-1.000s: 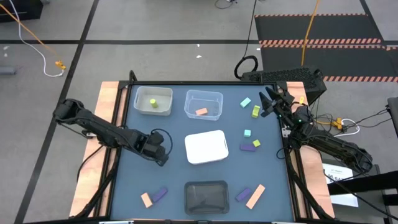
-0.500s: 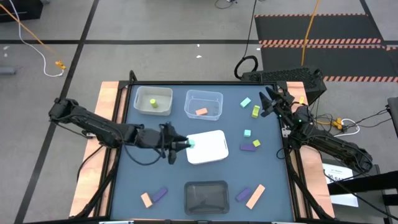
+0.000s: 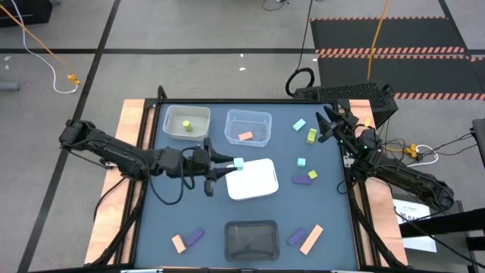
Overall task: Sort & place blocks by color
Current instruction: Put the bottom left light blue block into the white bin
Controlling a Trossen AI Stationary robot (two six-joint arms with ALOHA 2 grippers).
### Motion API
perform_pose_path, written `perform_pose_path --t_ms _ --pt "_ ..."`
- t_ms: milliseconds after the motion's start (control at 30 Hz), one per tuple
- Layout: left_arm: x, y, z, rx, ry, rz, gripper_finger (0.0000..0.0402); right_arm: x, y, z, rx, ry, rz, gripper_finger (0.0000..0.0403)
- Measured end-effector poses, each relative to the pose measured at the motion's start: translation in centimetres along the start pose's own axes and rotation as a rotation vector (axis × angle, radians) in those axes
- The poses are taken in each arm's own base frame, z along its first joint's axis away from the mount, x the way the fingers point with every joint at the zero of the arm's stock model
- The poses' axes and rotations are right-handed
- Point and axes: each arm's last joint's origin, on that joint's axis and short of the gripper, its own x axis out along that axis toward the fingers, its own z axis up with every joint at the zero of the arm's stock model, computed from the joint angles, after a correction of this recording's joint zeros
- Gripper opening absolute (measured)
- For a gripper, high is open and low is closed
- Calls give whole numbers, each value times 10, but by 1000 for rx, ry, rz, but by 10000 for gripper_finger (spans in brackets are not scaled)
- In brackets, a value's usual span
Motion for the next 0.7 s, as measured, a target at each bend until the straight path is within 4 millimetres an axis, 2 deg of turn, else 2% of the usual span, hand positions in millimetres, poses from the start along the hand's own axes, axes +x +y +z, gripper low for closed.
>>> perform_pose_path --t_ms 133,300,467,700 --pt "-1 2 -16 -77 156 21 123 0 0 0 0 0 0 247" --pt "2 7 -51 -183 406 107 123 0 0 0 0 0 0 247" --pt "17 11 -83 -244 494 174 123 0 0 1 2 -7 2 247" --pt "32 23 -112 -316 561 211 123 0 0 0 0 0 0 247"
